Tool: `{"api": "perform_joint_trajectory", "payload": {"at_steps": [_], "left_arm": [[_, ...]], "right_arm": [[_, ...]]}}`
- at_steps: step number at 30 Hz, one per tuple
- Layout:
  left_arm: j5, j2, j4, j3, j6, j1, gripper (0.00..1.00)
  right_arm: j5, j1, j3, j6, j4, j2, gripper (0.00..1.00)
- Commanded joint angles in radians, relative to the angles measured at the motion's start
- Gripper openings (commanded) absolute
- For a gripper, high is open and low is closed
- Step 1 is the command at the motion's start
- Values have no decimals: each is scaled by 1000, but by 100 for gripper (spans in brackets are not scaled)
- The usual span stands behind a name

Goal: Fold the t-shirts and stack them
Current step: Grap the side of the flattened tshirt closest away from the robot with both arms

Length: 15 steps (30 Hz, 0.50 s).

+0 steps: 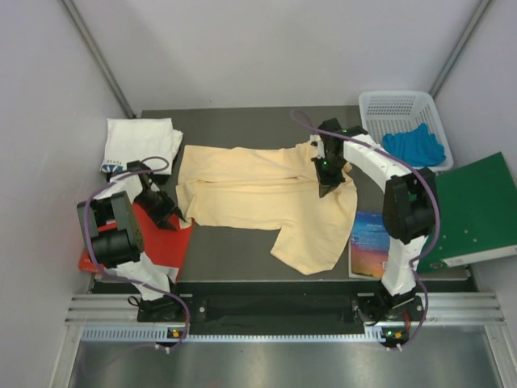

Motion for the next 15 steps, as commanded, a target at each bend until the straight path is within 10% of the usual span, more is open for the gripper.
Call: {"api": "perform_joint_trajectory", "payload": {"at_steps": [1, 9, 15], "left_arm": [[7, 14, 77, -13, -21, 6, 52], [-19, 77, 129, -27, -12, 7, 60], [-33, 121, 152, -25, -6, 6, 0]], "right_arm": [[-20, 6, 4, 16, 28, -74, 1], [-66, 17, -63, 3, 27, -176, 34], [-25, 144, -112, -3, -15, -230, 62]]}}
